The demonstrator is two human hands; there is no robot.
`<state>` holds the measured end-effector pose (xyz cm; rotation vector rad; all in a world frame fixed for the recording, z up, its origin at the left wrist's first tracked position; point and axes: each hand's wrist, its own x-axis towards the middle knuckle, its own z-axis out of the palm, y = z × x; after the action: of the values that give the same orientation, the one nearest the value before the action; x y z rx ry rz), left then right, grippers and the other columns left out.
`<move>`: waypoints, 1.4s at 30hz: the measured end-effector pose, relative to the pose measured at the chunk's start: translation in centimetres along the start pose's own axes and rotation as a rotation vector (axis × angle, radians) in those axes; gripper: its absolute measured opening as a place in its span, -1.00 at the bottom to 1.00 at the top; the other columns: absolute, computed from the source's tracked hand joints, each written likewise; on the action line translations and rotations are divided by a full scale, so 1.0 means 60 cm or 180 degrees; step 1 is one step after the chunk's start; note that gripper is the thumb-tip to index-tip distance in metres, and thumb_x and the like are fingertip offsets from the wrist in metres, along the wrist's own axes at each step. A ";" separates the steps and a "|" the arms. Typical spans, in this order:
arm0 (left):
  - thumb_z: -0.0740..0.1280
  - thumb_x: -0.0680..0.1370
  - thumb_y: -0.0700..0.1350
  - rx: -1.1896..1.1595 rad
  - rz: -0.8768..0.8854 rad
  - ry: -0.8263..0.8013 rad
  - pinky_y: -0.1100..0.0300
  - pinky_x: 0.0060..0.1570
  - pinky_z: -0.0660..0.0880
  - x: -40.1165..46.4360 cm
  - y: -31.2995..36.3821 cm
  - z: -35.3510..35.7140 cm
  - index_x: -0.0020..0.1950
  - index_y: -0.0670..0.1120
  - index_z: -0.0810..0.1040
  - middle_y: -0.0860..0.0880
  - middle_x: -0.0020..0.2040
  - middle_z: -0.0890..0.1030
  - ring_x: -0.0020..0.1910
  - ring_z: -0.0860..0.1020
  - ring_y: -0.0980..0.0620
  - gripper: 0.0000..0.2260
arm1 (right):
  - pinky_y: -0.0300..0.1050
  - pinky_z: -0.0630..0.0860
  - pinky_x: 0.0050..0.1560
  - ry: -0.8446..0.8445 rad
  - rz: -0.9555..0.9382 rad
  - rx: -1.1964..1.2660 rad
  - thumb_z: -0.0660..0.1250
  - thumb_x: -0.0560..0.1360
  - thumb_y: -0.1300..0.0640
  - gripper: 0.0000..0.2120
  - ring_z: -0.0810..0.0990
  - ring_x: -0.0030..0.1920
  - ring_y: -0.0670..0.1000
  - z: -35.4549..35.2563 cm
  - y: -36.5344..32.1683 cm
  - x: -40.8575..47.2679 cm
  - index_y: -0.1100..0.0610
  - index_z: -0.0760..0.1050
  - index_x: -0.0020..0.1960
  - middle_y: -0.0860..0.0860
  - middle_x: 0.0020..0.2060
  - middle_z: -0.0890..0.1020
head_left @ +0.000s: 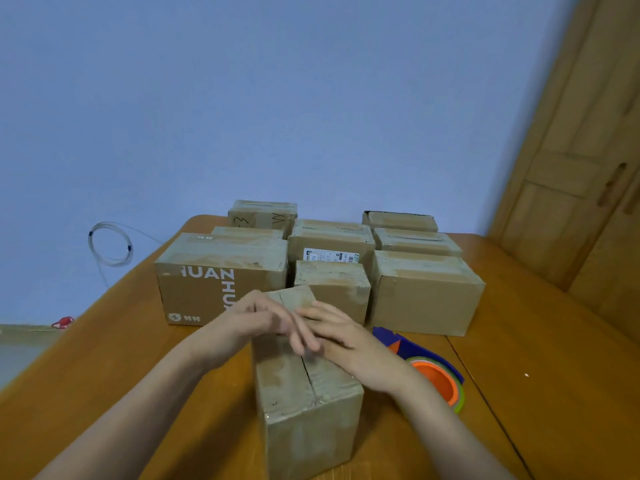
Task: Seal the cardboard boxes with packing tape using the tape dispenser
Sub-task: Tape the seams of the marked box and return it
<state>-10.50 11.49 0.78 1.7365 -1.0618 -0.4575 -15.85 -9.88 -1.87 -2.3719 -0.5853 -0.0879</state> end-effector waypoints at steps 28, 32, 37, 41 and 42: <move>-0.01 0.30 0.48 0.2182 -0.0427 0.0181 0.10 0.47 -0.14 0.070 -0.014 0.032 0.50 0.18 0.23 0.20 0.53 0.14 0.51 -0.02 0.21 -0.19 | -0.12 0.45 0.23 -0.0144 0.2653 -0.1322 0.47 0.42 0.09 -0.32 0.46 0.30 0.05 -0.080 0.164 -0.113 0.08 0.27 0.46 0.05 0.35 0.46; 0.00 0.31 0.48 0.2084 -0.0405 0.0154 0.13 0.47 -0.08 0.056 -0.017 0.033 0.49 0.20 0.23 0.21 0.52 0.16 0.50 -0.01 0.22 -0.21 | -0.20 0.36 -0.10 0.0239 0.2199 -0.1217 0.47 0.41 0.19 -0.77 0.51 0.02 0.06 -0.120 0.141 -0.108 -0.04 0.47 -0.07 0.00 -0.07 0.54; 0.03 0.33 0.45 0.2205 -0.0205 0.0148 0.22 0.41 0.00 0.061 -0.005 0.048 0.47 0.18 0.28 0.22 0.48 0.23 0.44 0.07 0.26 -0.25 | -0.31 0.33 -0.11 0.1335 0.0858 -0.0683 0.34 0.29 0.31 -0.77 0.47 -0.12 0.04 -0.186 0.083 -0.098 0.03 0.57 -0.16 0.06 -0.21 0.46; 0.17 0.41 0.37 0.2114 -0.0037 0.0073 0.18 0.43 0.09 0.066 0.000 0.065 0.45 0.13 0.34 0.19 0.45 0.30 0.43 0.16 0.25 -0.35 | -0.43 0.35 0.14 0.1592 0.0121 -0.0716 0.19 0.23 0.36 -0.42 0.50 0.12 -0.23 -0.211 0.036 -0.082 -0.13 0.50 0.13 -0.12 0.06 0.58; 0.18 0.41 0.36 0.1886 -0.0006 0.0211 0.19 0.42 0.15 0.066 0.003 0.067 0.42 0.11 0.39 0.19 0.41 0.36 0.41 0.22 0.27 -0.37 | -0.42 0.34 0.18 0.1587 -0.0014 -0.0810 0.18 0.23 0.37 -0.38 0.49 0.17 -0.24 -0.213 0.026 -0.078 -0.11 0.50 0.17 -0.16 0.11 0.57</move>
<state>-11.29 5.99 -0.09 2.2488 -1.2258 -0.0794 -18.20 -20.90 5.92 -2.4551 -0.3505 -0.7707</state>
